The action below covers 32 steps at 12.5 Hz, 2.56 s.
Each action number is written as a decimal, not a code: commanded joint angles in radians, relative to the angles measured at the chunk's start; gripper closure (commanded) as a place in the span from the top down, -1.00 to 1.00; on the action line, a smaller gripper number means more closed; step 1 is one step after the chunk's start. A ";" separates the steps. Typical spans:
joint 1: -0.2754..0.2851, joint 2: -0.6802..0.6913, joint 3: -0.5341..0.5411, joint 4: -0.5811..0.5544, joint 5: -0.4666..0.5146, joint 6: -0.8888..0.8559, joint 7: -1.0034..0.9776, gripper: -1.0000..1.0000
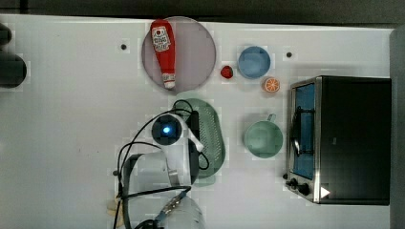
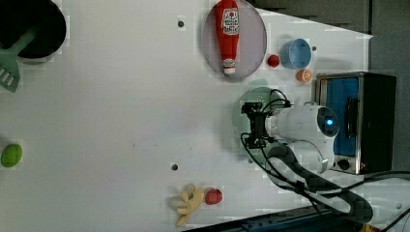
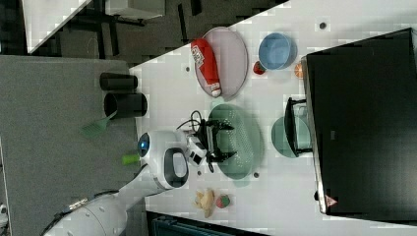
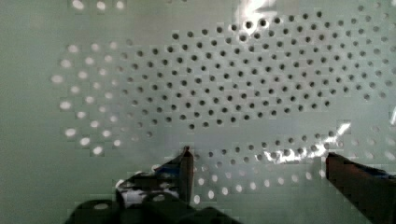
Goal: Drag strainer right to left.
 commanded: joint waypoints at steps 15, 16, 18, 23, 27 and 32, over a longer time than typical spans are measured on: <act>0.299 0.093 0.058 0.220 0.143 -0.077 0.243 1.00; 0.312 0.104 0.058 0.238 0.143 -0.077 0.262 1.00; 0.337 0.125 0.058 0.272 0.143 -0.084 0.295 1.00; 0.390 0.171 0.058 0.356 0.143 -0.112 0.346 1.00; 0.429 0.214 0.058 0.423 0.143 -0.123 0.385 1.00; 0.461 0.244 0.059 0.480 0.144 -0.138 0.405 1.00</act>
